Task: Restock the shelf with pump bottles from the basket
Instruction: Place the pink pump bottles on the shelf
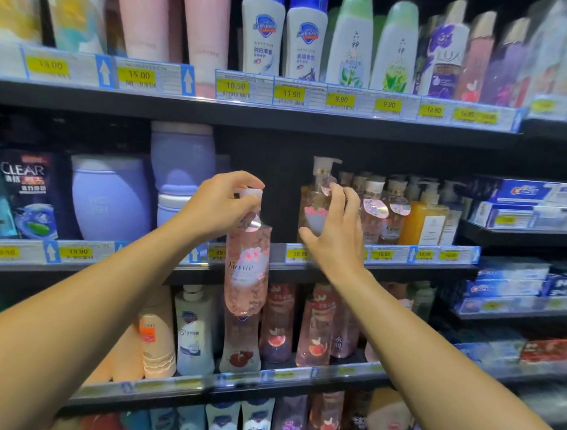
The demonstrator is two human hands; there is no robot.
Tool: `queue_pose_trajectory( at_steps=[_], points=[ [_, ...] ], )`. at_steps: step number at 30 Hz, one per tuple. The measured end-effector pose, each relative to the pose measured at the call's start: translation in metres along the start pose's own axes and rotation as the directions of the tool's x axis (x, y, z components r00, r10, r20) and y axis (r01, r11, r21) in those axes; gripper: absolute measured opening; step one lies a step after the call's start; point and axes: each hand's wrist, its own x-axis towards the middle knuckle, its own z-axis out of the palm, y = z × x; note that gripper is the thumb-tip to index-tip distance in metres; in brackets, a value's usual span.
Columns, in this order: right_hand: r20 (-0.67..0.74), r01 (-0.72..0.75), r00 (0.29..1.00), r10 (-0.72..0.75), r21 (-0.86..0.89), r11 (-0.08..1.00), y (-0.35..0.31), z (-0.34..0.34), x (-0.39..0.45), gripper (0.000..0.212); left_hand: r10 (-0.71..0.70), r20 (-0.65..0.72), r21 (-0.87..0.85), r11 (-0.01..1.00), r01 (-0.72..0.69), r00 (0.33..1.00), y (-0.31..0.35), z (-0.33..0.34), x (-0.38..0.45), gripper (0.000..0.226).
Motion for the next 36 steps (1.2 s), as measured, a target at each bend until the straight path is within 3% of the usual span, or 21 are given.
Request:
queue_pose_trajectory(
  at_steps=[4, 8, 11, 19, 24, 28, 31, 36],
  points=[
    [-0.135, 0.179, 0.968, -0.211, -0.215, 0.96, -0.008, -0.011, -0.002, 0.081, -0.003, -0.002, 0.006, 1.0, 0.003, 1.0, 0.003, 0.001, -0.003, 0.017],
    [0.026, 0.342, 0.934, -0.356, -0.357, 0.869, -0.003, -0.016, 0.009, 0.074, 0.011, 0.004, 0.015, 1.0, -0.011, 1.0, 0.005, 0.001, -0.005, 0.019],
    [0.151, 0.383, 0.923, -0.353, -0.432, 0.817, 0.004, -0.013, 0.011, 0.071, 0.012, 0.007, 0.016, 1.0, -0.012, 1.0, 0.005, 0.0, -0.005, 0.019],
    [0.157, 0.374, 0.927, -0.34, -0.443, 0.815, 0.004, -0.005, 0.017, 0.074, 0.015, 0.004, 0.051, 0.999, -0.016, 1.0, 0.009, 0.002, -0.004, 0.02],
    [0.06, 0.362, 0.926, -0.373, -0.422, 0.831, 0.006, -0.001, 0.022, 0.069, 0.014, 0.0, 0.065, 0.998, -0.014, 1.0, 0.008, 0.002, -0.003, 0.019],
    [-0.015, 0.15, 0.987, -0.157, -0.22, 0.964, 0.007, -0.006, 0.021, 0.067, 0.013, -0.014, 0.053, 0.999, -0.012, 1.0, 0.007, 0.002, -0.001, 0.018],
    [0.018, 0.117, 0.993, -0.116, -0.134, 0.984, 0.0, -0.008, 0.02, 0.068, 0.015, -0.004, 0.057, 0.998, -0.014, 1.0, 0.009, 0.004, -0.002, 0.018],
    [0.053, 0.089, 0.995, -0.079, -0.222, 0.971, -0.015, -0.005, 0.027, 0.065, 0.042, 0.015, 0.078, 0.996, -0.043, 0.999, 0.013, 0.006, -0.003, 0.018]
  ],
)
